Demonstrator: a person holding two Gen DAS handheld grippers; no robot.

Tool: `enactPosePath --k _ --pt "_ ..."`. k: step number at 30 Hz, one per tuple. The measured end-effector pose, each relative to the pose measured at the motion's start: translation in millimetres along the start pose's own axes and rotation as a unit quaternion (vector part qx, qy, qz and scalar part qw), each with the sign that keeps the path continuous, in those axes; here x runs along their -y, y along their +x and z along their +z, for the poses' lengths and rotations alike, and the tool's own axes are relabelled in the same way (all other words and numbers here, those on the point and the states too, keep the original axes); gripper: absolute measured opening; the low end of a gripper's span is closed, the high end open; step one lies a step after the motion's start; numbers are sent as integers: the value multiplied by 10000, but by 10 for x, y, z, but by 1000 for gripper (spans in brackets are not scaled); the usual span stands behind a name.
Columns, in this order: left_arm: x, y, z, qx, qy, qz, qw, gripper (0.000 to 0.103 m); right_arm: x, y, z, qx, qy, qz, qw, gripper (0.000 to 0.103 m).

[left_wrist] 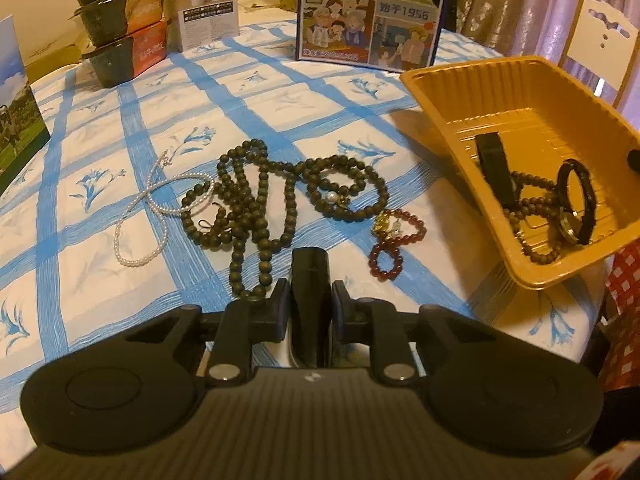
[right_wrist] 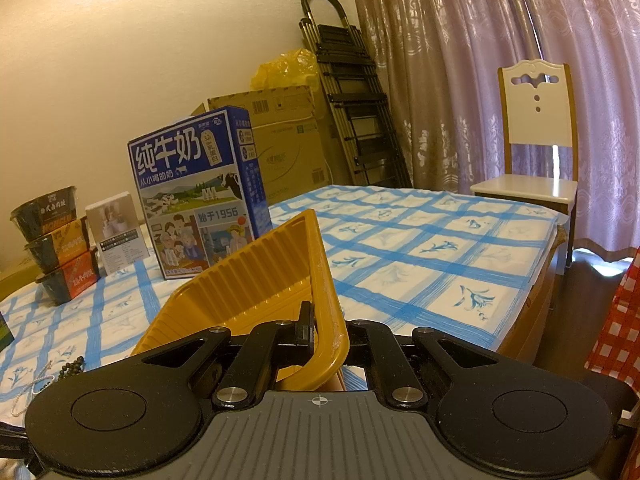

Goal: Organize jewelry
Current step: 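Return the left tool to the pile and grasp a black oblong pendant, then carry the black oblong pendant into the orange tray and open the left tool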

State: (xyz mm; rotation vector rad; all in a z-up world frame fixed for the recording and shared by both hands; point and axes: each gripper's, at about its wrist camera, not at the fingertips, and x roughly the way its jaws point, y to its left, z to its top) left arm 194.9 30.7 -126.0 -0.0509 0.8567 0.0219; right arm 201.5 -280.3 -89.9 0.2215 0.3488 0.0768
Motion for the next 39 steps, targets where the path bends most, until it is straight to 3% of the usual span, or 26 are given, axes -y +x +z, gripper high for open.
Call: enactPosePath --k 7,15,22,31,39 --pt "24 -217 97 226 -4 -181 9996 19 -4 -2 -2 0 -2 -2 10000 6" --pt "306 -427 319 619 36 -854 9944 19 -4 -2 -3 -2 1 -3 10000 6" --pt "675 -318 526 779 202 -1396 9869 19 -6 -2 -4 -2 3 -2 10000 6" --pt "988 -15 586 507 371 -1710 9833 19 -5 2 -2 -1 1 1 10000 6" --pt "1092 98 526 313 454 -1758 9829 19 -6 -1 -3 -2 2 -5 10000 6"
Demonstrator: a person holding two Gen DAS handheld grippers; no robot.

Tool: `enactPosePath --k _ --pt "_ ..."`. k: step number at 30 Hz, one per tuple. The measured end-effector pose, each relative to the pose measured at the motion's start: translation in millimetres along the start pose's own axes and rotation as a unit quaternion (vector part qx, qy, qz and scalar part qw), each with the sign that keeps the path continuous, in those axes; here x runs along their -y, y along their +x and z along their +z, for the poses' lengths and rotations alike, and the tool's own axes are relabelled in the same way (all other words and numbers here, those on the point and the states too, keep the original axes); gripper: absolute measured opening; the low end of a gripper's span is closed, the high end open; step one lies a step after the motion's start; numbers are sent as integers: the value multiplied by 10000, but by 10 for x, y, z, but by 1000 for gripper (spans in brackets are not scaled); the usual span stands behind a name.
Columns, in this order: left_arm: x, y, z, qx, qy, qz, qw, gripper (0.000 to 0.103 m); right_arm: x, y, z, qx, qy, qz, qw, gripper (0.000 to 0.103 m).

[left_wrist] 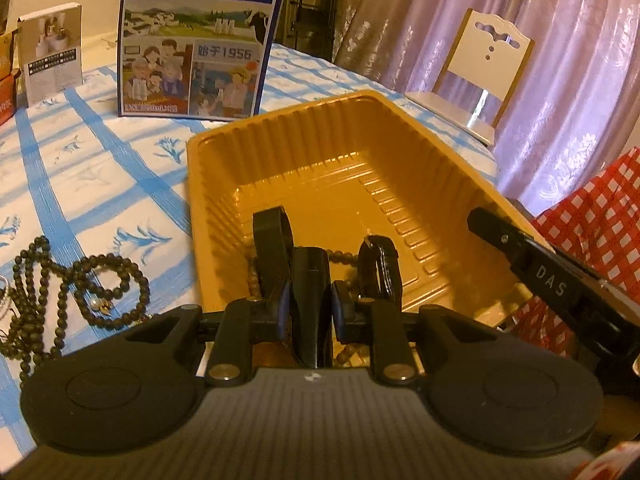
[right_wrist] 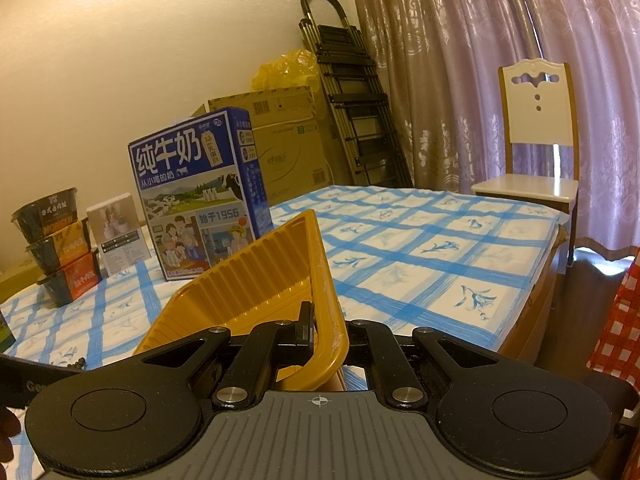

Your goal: Organize jewelry

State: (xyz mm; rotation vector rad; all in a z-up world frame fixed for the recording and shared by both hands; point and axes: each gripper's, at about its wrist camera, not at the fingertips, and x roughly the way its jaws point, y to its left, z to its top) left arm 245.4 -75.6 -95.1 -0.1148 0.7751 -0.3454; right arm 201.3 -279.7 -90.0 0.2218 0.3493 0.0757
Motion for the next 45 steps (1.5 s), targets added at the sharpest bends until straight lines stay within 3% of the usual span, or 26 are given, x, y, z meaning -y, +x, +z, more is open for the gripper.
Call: enactPosePath --k 10,12,17,22,26,31,45 --pt "14 82 -66 -172 -137 -45 9997 20 -1 -1 -2 1 -5 7 10000 6" --pt "21 39 -67 -116 -172 -104 9997 25 2 -2 0 3 3 7 10000 6" --pt "-15 -249 -102 282 -197 -103 9994 25 1 3 0 -1 -4 1 10000 7" --pt "-214 -599 -246 566 -75 355 9977 25 0 -1 -2 1 -2 2 10000 6" --pt "-496 -773 -445 444 -151 903 9948 25 -1 -2 -2 4 -7 -2 10000 6" --pt "-799 -851 -640 210 -347 1311 9905 24 5 2 0 -3 -6 -6 10000 6" --pt "-829 -707 -600 293 -92 1346 9904 24 27 11 -20 13 -67 -65 10000 6"
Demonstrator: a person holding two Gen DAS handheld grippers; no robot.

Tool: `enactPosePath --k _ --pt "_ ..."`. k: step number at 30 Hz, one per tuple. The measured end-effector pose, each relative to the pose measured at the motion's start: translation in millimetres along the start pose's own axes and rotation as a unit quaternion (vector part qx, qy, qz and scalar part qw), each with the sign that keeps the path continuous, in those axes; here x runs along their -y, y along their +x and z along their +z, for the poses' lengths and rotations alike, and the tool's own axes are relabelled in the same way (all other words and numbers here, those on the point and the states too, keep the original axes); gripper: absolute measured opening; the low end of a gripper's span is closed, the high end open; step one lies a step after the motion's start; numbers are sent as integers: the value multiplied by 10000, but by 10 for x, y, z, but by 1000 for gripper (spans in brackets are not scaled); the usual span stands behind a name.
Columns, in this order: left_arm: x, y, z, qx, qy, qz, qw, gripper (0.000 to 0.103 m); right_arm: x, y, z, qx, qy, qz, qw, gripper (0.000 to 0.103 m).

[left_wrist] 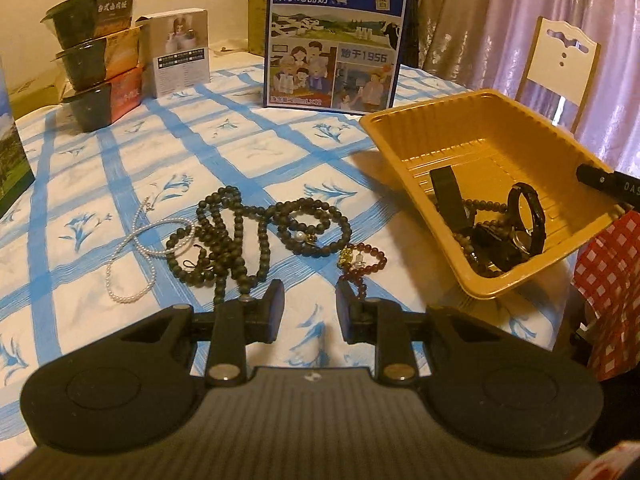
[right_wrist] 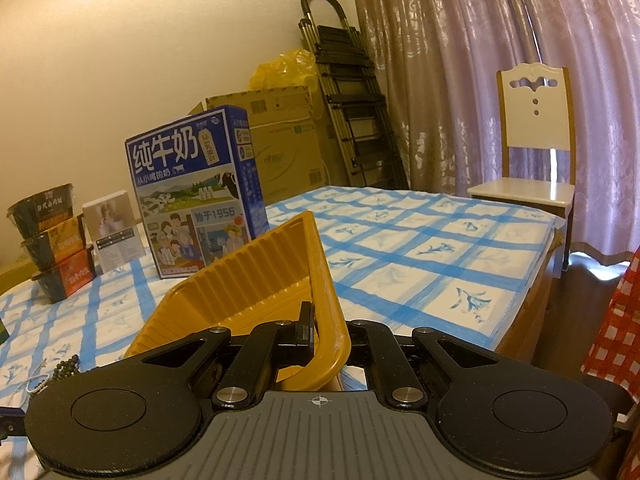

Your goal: Organize jewelry

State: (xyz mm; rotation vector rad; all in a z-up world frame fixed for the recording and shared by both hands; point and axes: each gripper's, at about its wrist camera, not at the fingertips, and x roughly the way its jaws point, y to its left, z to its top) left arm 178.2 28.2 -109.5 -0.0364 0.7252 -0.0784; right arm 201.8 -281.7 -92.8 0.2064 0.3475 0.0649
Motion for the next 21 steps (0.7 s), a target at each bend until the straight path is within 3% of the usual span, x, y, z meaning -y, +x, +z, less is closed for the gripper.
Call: enactPosePath --k 15,21 --pt "205 272 104 -36 263 -343 9991 24 16 6 8 11 -18 -41 10000 6" --pt "315 488 210 -2 544 -387 9978 17 13 6 7 11 -14 -41 10000 6"
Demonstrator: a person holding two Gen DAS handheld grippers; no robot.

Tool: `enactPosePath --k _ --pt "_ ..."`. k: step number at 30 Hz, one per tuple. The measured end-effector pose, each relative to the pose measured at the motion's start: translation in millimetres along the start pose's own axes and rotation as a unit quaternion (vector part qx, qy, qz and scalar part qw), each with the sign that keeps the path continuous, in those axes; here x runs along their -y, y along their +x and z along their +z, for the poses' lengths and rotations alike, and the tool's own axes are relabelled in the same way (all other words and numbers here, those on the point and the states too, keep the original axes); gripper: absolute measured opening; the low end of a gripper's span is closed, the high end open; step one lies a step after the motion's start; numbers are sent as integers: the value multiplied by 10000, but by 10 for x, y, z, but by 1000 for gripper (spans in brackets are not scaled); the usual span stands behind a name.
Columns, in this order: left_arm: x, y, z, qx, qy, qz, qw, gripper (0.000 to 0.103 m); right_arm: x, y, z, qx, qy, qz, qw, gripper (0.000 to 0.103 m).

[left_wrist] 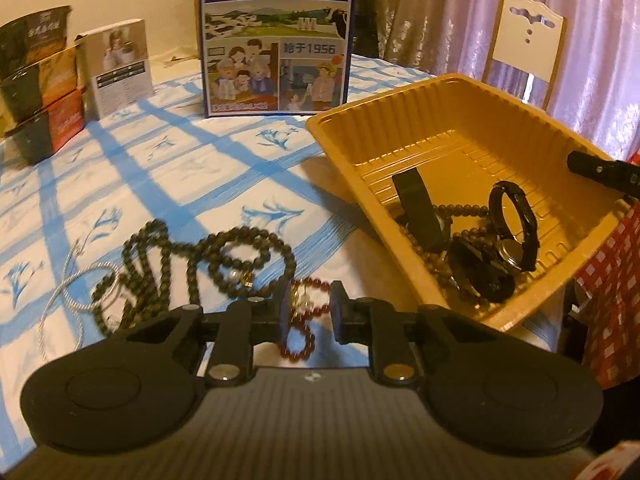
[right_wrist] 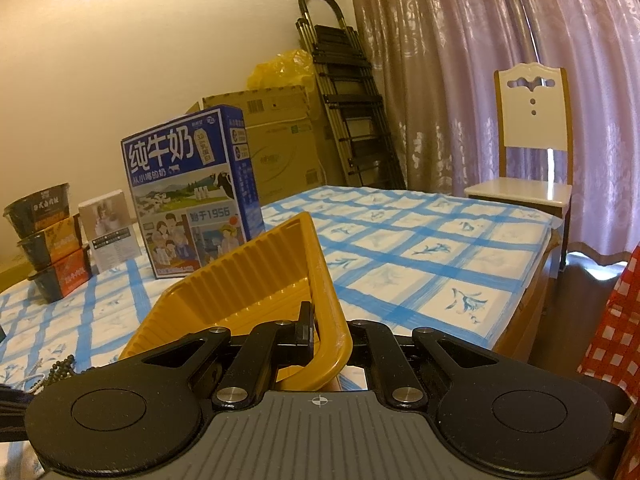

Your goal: Organize jewelry

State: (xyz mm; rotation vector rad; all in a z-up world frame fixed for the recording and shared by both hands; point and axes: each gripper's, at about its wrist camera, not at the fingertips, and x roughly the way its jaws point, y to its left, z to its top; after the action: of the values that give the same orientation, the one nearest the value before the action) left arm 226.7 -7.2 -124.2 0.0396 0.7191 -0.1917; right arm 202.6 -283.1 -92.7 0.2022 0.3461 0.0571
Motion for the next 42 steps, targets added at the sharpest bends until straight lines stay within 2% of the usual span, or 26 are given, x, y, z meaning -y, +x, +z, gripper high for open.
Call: enactPosePath --k 3,12,22,28,35,42 --pt "18 100 19 -28 88 26 10000 12 0 0 0 1 -2 2 10000 6" --pt "55 239 -32 -154 333 161 9992 6 1 2 -1 5 -6 2 10000 6" --pt "138 187 -40 25 661 290 9974 3 6 3 1 1 1 0 10000 6" --pt "140 69 40 201 664 293 9972 3 8 4 3 1 3 2 10000 6" --pt "189 -148 196 484 587 145 9970 3 4 2 4 3 -2 2 10000 6" --pt "312 -303 360 631 322 -311 9970 3 5 1 4 3 1 1 10000 6"
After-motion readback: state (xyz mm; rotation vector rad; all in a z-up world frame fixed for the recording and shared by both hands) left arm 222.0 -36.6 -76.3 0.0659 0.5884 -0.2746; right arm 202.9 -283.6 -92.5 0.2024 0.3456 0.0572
